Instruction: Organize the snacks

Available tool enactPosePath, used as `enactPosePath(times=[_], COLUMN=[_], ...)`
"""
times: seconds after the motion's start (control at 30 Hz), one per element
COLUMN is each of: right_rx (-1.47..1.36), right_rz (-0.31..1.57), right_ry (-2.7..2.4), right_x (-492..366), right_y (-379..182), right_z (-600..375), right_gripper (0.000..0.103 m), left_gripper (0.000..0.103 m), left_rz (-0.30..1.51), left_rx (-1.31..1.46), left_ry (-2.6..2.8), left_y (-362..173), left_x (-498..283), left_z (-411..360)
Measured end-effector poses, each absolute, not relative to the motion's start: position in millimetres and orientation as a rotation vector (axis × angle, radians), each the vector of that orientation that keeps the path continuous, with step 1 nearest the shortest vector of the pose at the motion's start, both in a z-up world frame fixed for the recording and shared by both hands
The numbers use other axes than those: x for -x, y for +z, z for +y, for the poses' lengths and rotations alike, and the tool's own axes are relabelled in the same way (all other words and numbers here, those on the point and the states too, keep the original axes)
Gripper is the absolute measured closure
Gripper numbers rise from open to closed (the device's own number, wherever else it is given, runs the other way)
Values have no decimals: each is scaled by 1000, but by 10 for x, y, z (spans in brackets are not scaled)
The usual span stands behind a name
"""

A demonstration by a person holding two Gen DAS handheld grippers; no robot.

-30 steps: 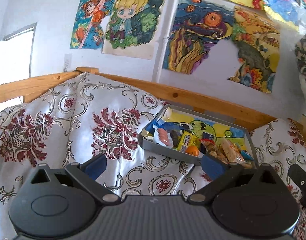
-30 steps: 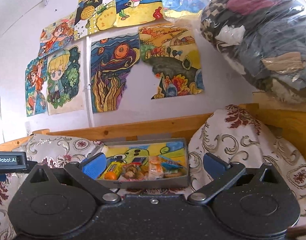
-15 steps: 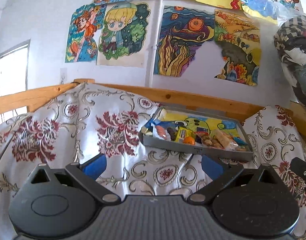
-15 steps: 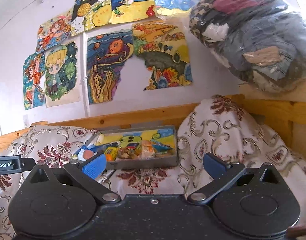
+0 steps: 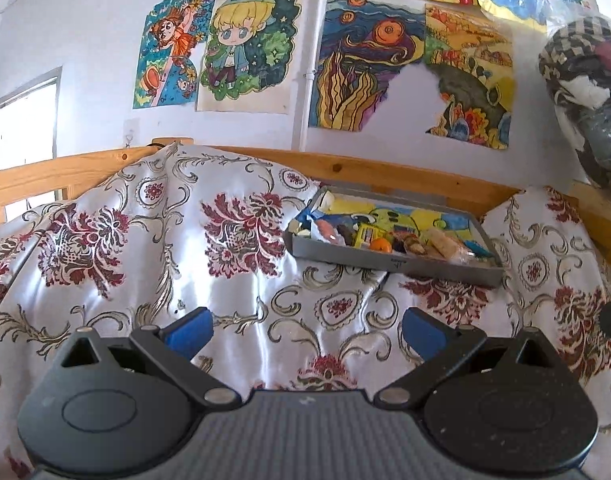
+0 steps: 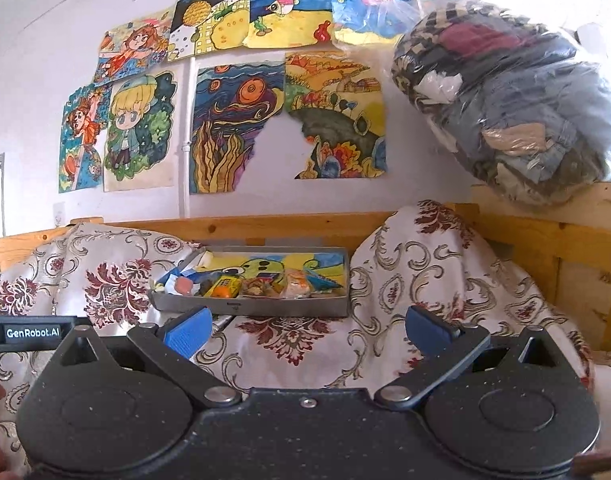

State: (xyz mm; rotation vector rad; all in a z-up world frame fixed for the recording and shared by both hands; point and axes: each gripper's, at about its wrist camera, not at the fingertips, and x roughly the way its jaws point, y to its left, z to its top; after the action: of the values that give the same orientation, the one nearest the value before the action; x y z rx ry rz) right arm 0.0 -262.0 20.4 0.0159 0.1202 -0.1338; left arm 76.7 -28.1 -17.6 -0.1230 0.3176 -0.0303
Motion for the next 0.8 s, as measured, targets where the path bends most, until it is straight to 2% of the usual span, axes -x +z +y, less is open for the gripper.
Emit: enactPosePath(times=[0.8], right_rx=[47], right_rz=[154], right_ry=[-162], right_x=[274], right_y=[138], right_z=[-2438], right_gripper=[1], left_gripper=[1], left_rz=[321], left_rx=[138], left_ry=[15], left_y=[-130], left_x=[-384], left_z=[-78])
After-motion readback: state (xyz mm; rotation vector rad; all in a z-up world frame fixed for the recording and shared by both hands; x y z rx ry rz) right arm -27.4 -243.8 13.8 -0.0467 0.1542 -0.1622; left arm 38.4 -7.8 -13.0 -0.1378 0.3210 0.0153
